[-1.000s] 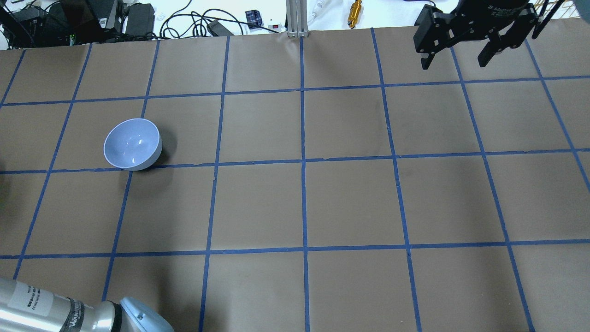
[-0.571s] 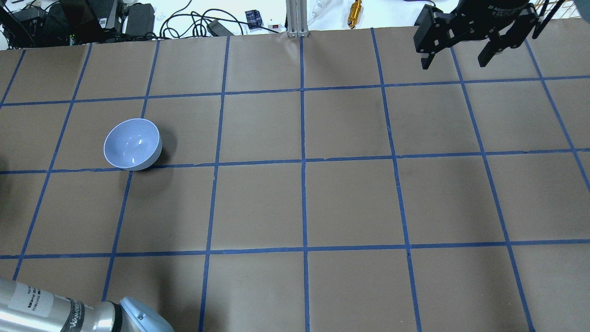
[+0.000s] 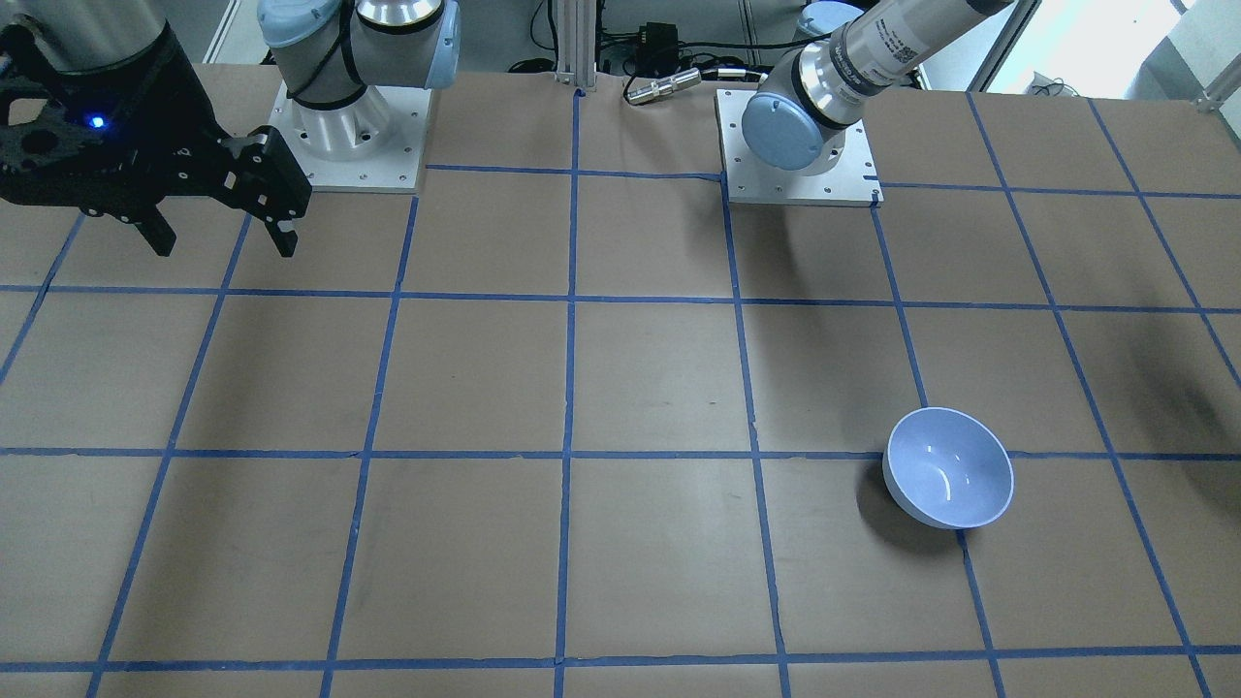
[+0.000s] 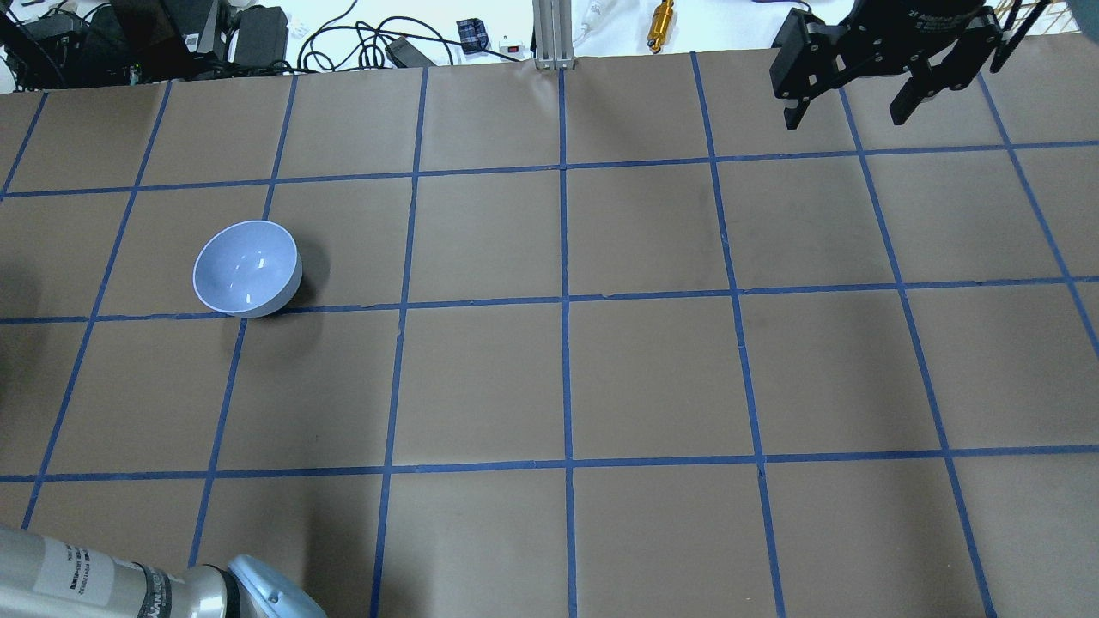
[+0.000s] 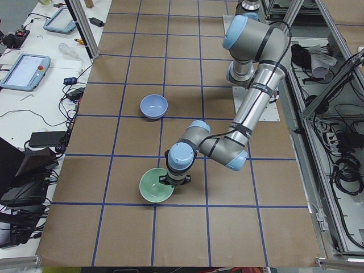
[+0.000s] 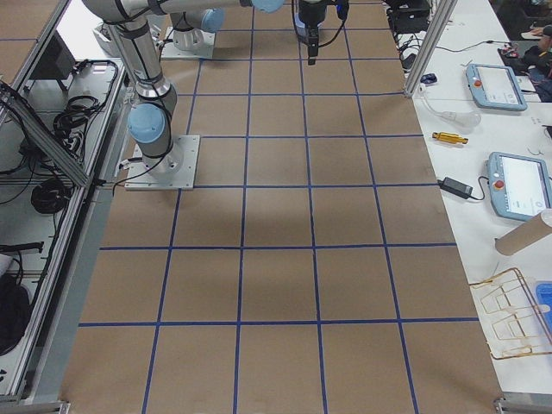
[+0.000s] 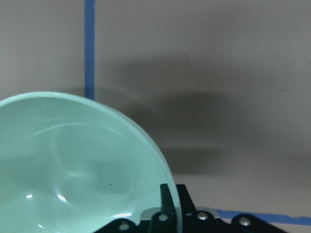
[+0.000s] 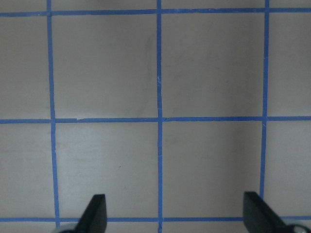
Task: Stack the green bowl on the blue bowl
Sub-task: 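Carry the green bowl with the left gripper over the blue bowl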
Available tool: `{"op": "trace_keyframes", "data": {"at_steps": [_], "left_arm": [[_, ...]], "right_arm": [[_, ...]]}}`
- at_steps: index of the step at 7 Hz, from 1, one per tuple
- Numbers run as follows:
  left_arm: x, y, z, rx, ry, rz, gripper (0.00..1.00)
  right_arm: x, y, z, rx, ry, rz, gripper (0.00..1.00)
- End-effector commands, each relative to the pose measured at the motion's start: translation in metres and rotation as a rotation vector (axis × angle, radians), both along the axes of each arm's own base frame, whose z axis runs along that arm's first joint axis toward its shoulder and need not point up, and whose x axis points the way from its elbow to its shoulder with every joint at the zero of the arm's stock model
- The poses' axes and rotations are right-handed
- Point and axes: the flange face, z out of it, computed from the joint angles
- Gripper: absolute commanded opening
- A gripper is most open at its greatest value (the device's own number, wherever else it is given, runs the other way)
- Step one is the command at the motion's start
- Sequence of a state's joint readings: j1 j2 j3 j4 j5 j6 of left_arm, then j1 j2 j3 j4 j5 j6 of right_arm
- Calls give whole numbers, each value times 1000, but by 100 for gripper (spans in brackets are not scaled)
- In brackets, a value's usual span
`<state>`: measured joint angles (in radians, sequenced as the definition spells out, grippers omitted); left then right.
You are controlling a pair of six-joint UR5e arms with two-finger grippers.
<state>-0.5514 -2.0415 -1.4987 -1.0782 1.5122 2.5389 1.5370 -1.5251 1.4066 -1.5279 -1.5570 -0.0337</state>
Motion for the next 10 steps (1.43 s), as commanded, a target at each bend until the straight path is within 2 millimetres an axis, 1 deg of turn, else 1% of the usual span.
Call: {"op": "trace_keyframes", "data": {"at_steps": [1, 2, 3, 4, 5, 6, 7, 8, 9, 10], "left_arm": [[-73, -28, 56, -28, 15, -48, 0], [-121, -40, 74, -39, 12, -79, 0], [-173, -45, 82, -43, 19, -98, 0], [-226, -46, 86, -43, 29, -104, 0], [-287, -53, 81, -27, 39, -87, 0], [-347, -58, 65, -2, 71, -60, 0], [-396, -59, 49, -4, 77, -40, 0], [-419, -57, 30, -34, 61, -67, 0], [-428, -44, -2, -58, 50, -70, 0], [-432, -34, -24, -97, 29, -72, 0]], "right_arm": [[0, 0, 1, -1, 0, 0, 100], [0, 0, 0, 0, -2, 0, 100], [0, 0, 0, 0, 0, 0, 100], [0, 0, 1, -1, -1, 0, 100], [0, 0, 1, -1, -2, 0, 100], [0, 0, 1, -1, -2, 0, 100], [0, 0, 0, 0, -2, 0, 100], [0, 0, 0, 0, -2, 0, 100], [0, 0, 0, 0, 0, 0, 100], [0, 0, 1, -1, 0, 0, 100]]}}
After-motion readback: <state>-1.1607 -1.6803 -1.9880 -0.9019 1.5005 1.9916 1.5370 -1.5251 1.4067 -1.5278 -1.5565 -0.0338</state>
